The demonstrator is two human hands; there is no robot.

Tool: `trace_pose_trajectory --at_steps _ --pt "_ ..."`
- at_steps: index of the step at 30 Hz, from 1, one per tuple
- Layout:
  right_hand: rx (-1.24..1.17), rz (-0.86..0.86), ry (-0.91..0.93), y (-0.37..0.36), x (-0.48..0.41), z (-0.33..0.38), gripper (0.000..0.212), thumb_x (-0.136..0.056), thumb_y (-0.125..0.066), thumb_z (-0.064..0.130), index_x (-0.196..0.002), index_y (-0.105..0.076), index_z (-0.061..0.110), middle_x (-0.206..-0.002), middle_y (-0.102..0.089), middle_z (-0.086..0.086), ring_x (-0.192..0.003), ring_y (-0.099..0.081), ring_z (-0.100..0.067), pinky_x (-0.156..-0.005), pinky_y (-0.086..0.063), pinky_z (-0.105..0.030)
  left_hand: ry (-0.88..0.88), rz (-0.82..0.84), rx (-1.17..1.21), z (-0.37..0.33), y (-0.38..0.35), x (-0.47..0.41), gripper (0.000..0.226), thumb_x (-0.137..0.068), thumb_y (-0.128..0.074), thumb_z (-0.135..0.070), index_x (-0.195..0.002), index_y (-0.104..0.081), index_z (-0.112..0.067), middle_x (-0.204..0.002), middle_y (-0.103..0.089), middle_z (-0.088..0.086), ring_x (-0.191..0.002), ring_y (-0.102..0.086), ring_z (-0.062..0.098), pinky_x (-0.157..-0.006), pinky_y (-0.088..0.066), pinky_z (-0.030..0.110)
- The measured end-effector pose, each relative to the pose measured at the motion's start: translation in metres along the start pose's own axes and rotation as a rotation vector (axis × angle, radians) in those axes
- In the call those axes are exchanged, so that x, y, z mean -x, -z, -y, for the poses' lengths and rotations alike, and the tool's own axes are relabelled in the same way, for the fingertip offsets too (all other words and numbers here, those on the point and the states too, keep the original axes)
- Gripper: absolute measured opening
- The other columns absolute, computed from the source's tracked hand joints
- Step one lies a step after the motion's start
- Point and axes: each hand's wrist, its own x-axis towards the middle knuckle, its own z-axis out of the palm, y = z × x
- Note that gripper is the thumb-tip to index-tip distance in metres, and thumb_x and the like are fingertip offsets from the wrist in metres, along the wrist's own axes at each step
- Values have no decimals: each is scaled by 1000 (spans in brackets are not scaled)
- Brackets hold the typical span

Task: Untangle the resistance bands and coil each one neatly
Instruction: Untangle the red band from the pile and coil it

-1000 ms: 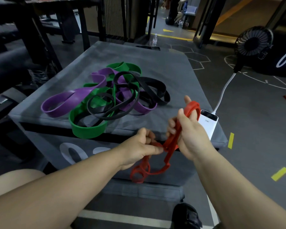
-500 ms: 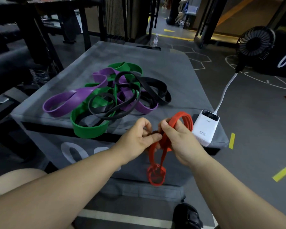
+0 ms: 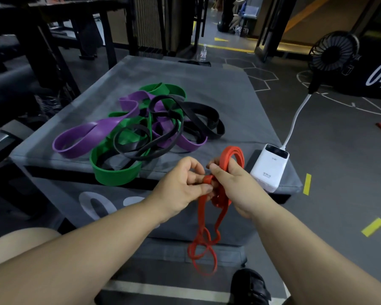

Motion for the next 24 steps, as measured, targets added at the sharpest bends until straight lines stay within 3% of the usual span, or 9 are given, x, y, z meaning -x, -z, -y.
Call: trace_pose_trajectory --at_steps 2,4,7,9,11,15,19,21,24 --pt "70 -14 -8 2 0 -1 18 -95 -56 36 -99 -54 18 -71 -58 -8 -63 -59 -25 -68 -47 -45 11 -11 -22 -2 -2 1 28 -85 -64 5 -91 -43 -12 -71 -70 4 -70 -70 21 -61 -53 25" --pt "99 -29 -21 3 1 0 19 -85 -58 45 -83 -55 27 -72 -54 -7 -69 -55 -27 -68 -45 -46 30 -36 -69 -3 -3 2 28 -85 -67 0 -91 -44 -12 -66 -70 2 -66 -70 19 -56 -50 22" --pt "-6 -42 -11 3 1 -1 21 -98 -53 26 -78 -50 23 -67 -47 -5 -66 -49 -25 -63 -40 -41 65 -80 -121 -4 -3 1 28 -83 -72 -9 -92 -45 -12 -61 -69 0 -57 -67 11 -51 -45 16" --pt "-123 -58 -23 1 2 2 21 -101 -50 20 -80 -50 20 -63 -47 -1 -59 -47 -18 -61 -41 -38 84 -66 -198 -3 -1 0 25 -84 -72 -20 -94 -50 -15 -66 -70 0 -59 -64 5 -56 -45 15" --pt "-228 -112 -36 0 2 5 21 -101 -51 20 -80 -49 19 -62 -44 0 -57 -45 -15 -57 -40 -35 109 55 -221 1 1 1 20 -85 -71 -28 -95 -56 -19 -77 -70 -3 -70 -64 3 -66 -48 17" --pt "-473 -181 -47 7 -2 14 20 -100 -51 21 -80 -47 20 -57 -41 1 -49 -43 -11 -51 -45 -29 178 241 -271 11 4 4 16 -91 -63 -11 -101 -53 -16 -91 -63 -2 -86 -59 6 -85 -50 30" --pt "-610 -181 -63 17 -4 16 24 -100 -51 21 -77 -47 20 -58 -39 1 -49 -40 -11 -52 -43 -27 108 63 -237 5 7 2 18 -97 -51 -7 -107 -54 -22 -84 -60 -3 -76 -58 0 -77 -49 20" --pt "-634 -157 -69 21 -5 17 23 -101 -49 20 -79 -43 20 -58 -38 3 -47 -38 -8 -45 -39 -21 10 -38 -129 -1 8 -1 26 -99 -45 -6 -112 -50 -28 -81 -58 -3 -68 -57 3 -73 -50 24" --pt "-548 -99 -82 22 -6 14 23 -102 -46 22 -80 -40 20 -57 -38 4 -46 -36 -7 -44 -36 -20 -129 -100 -58 -10 12 -3 16 -100 -40 -3 -104 -42 -19 -78 -59 1 -58 -48 8 -57 -45 26"
